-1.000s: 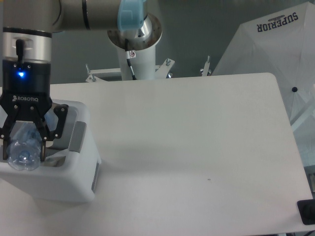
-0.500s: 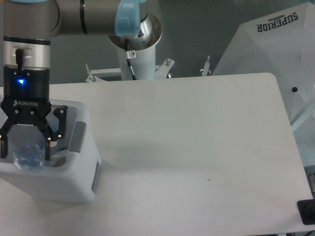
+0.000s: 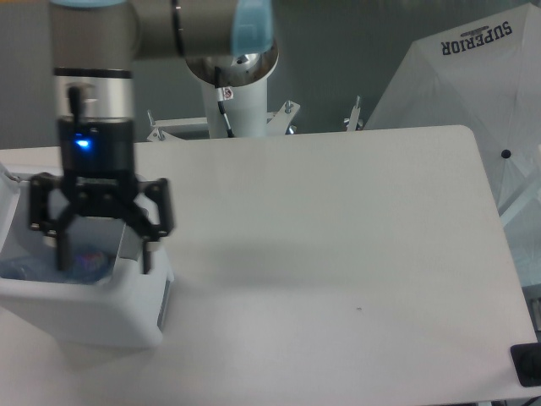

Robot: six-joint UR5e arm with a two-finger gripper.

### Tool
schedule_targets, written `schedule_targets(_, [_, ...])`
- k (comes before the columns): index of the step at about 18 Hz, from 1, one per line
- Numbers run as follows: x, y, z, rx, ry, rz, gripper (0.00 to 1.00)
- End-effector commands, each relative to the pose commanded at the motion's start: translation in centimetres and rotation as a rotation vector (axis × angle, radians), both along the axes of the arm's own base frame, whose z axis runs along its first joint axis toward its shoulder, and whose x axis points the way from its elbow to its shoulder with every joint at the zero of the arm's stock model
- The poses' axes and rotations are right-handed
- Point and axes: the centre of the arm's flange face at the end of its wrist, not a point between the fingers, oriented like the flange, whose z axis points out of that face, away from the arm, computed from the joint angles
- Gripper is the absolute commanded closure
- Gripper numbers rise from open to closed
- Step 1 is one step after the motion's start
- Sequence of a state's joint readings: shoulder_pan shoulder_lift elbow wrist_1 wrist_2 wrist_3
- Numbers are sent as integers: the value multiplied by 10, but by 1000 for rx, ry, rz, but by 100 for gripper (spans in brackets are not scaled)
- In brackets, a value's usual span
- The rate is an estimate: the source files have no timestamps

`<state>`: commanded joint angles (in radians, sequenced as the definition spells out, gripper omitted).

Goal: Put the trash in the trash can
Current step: 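Lower the bottle into the bin and open the gripper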

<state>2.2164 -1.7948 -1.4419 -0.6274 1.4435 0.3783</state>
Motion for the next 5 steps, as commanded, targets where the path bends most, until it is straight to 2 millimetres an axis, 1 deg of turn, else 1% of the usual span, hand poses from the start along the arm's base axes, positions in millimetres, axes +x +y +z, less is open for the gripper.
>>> schedule_targets(2, [-13,-6,-3,-37,50,-33,0])
schedule_targets(3, [-16,-9,-1,-41,63,-35,0])
schedule_targets(4, [-22,-13,3,-34,66,-25,0])
schedule_targets(5, [-28,-17,3,-34,66,-14,0])
